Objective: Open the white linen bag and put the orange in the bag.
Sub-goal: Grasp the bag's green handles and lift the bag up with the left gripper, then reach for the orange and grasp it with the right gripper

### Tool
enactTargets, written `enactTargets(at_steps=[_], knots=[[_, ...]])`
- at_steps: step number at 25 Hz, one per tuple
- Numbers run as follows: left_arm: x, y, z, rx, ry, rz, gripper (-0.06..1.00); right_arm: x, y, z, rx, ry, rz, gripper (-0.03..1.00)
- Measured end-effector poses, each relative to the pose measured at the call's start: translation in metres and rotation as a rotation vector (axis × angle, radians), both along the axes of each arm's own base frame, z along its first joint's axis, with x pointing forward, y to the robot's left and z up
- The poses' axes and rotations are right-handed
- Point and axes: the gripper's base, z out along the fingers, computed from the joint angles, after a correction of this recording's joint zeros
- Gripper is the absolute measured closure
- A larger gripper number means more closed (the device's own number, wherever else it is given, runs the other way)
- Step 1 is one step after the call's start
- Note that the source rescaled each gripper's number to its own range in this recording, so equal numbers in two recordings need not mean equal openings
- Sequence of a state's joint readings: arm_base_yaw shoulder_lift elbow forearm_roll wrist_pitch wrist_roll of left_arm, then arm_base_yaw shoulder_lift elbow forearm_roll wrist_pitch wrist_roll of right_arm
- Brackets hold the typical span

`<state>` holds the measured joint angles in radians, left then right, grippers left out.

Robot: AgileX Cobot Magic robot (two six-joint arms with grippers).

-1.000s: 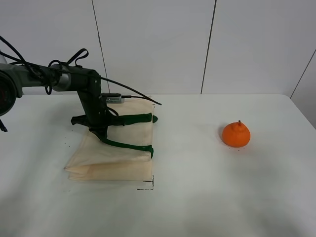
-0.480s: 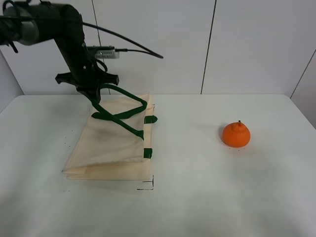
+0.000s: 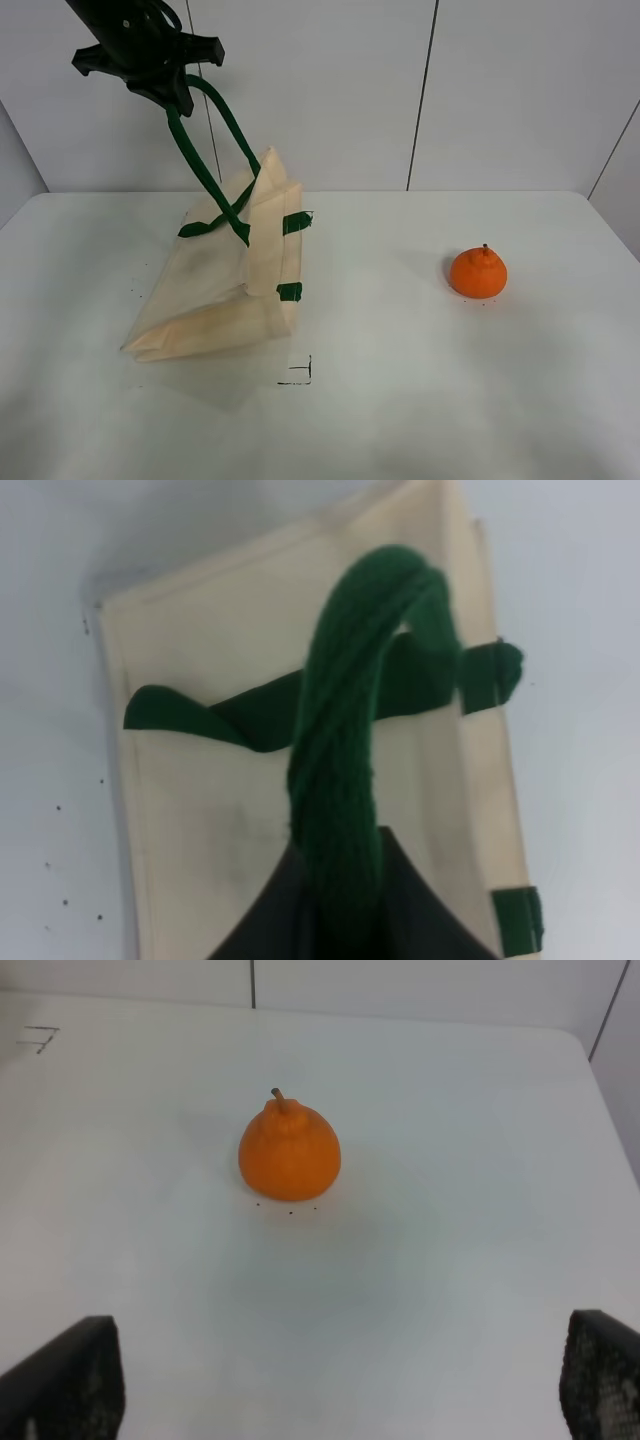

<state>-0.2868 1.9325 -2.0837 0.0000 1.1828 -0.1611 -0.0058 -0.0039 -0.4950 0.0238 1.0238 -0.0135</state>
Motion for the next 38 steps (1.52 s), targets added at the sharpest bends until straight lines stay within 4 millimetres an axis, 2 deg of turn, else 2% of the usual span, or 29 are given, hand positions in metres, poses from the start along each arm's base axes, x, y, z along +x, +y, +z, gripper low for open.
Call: enactTargets(at_steps=[6, 11, 15, 18, 22, 26, 28, 34, 38], knots=[[-0.023, -0.018, 0.025, -0.013, -0.060, -0.059, 0.94, 0.000, 0.000, 0.000, 0.003, 0.000, 0.002, -0.03], [-0.033, -0.037, 0.029, 0.008, -0.077, -0.113, 0.94, 0.000, 0.000, 0.000, 0.007, 0.000, 0.001, -0.03], [-0.034, -0.037, 0.030, 0.021, -0.085, -0.114, 0.94, 0.003, 0.000, 0.001, 0.008, 0.015, 0.000, -0.03], [-0.037, -0.032, 0.037, 0.047, -0.113, -0.104, 0.94, 0.019, 0.001, 0.009, 0.024, 0.062, 0.005, -0.03], [-0.040, -0.027, 0.044, 0.083, -0.142, -0.090, 0.94, 0.066, 0.004, 0.022, 0.061, 0.224, 0.019, -0.03], [-0.040, -0.026, 0.044, 0.088, -0.144, -0.089, 0.94, 0.134, 0.004, 0.027, 0.058, 0.446, 0.028, -0.03], [-0.040, -0.026, 0.044, 0.088, -0.144, -0.089, 0.94, 0.175, 0.004, 0.025, 0.061, 0.547, 0.025, -0.03], [-0.040, -0.026, 0.044, 0.088, -0.144, -0.089, 0.94, 0.295, 0.005, -0.001, 0.037, 0.731, 0.050, -0.03], [-0.040, -0.026, 0.044, 0.088, -0.144, -0.089, 0.94, 0.354, 0.021, -0.024, 0.010, 0.794, 0.105, -0.03]])
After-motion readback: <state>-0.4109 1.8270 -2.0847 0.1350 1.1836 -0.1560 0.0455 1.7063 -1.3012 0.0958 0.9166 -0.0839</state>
